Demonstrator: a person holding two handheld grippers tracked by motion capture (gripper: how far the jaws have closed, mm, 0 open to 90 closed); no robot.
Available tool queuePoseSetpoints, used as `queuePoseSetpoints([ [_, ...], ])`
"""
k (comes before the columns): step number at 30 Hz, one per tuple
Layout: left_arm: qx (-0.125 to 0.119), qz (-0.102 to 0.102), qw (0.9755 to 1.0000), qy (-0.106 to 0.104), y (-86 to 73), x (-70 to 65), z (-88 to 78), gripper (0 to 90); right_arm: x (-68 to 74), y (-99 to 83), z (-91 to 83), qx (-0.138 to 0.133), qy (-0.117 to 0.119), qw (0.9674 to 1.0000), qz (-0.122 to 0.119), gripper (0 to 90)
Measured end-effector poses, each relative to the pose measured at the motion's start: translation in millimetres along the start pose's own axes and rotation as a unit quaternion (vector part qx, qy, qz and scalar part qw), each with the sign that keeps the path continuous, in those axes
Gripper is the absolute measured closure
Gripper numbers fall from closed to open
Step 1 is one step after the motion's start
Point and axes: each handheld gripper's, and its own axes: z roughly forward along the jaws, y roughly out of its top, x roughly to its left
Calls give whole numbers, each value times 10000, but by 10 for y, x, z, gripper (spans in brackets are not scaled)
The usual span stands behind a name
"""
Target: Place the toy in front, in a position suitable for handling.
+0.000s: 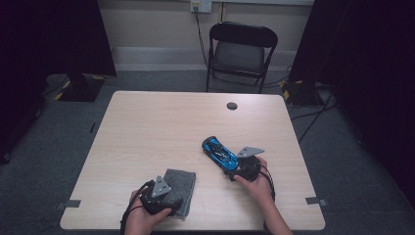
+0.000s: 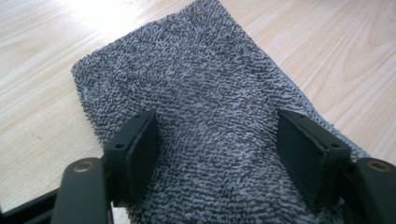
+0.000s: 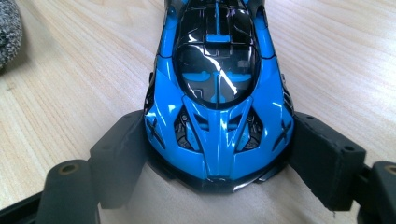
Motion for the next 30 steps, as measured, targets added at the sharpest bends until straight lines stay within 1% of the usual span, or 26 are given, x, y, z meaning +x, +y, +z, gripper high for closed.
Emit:
queuePoseSetpoints([
  [1,29,36,10000,-55,12,16,0,363,0,0,0,1,0,10000,0,228],
  [2,29,36,10000,-55,12,16,0,405,0,0,0,1,0,10000,0,228],
  [3,52,82,9999,-87,24,30,0,405,0,0,0,0,0,10000,0,228],
  [4,55,129,9998,-122,40,45,7,498,0,0,0,0,0,10000,-2,228],
  [5,62,159,9997,-163,64,66,20,545,0,0,0,0,0,10000,-1,228],
  [7,115,149,9997,-158,99,94,33,610,0,0,0,0,0,10000,-3,228],
  [8,115,149,9997,-158,99,94,33,629,0,0,0,0,0,10000,-2,228],
  [9,130,286,9993,-194,137,125,56,637,-1,0,0,1,0,10000,0,228],
  [10,103,365,9991,-191,152,146,72,638,-1,0,0,0,2,10000,0,228],
  [11,103,365,9991,-191,152,146,72,633,-1,0,0,1,1,10000,1,228],
  [12,90,448,9988,-167,166,168,87,614,-1,1,0,1,2,10000,2,228],
  [13,71,386,9992,-43,201,200,100,567,-1,0,0,1,2,10000,2,228],
  [14,71,386,9992,-43,201,200,100,497,-1,0,0,1,2,10000,2,228],
  [15,42,264,9996,68,213,195,91,497,-1,0,0,0,1,10000,2,228],
  [16,5,129,9998,131,216,184,73,443,-1,1,0,2,2,10000,2,228],
  [17,-10,63,9998,176,205,168,51,388,-1,0,0,1,2,10000,2,228],
  [19,-17,16,9999,145,167,130,33,382,-1,0,0,1,3,10000,3,227],
  [20,-37,-50,9999,140,145,107,23,361,-1,0,0,0,2,10000,2,228],
  [21,-32,-177,9998,96,113,66,18,336,-1,1,0,1,2,10000,2,228],
  [22,-40,-167,9997,144,99,52,23,322,-1,0,0,2,2,10000,3,228],
  [25,-67,-199,9996,208,56,38,56,323,0,0,0,0,0,10000,2,228],
  [26,-50,-123,9997,200,57,33,62,332,0,0,0,1,0,10000,4,228],
  [27,-32,-154,9998,152,61,39,59,352,0,0,0,0,0,10000,4,228],
  [28,-32,-154,9998,152,61,39,59,400,-1,0,0,1,0,10000,4,228],
  [29,-2,-117,9999,99,72,51,46,482,-1,0,0,-1,0,10000,2,228],
  [30,5,-134,9999,90,75,53,44,556,0,0,0,-1,0,10000,3,228],
])
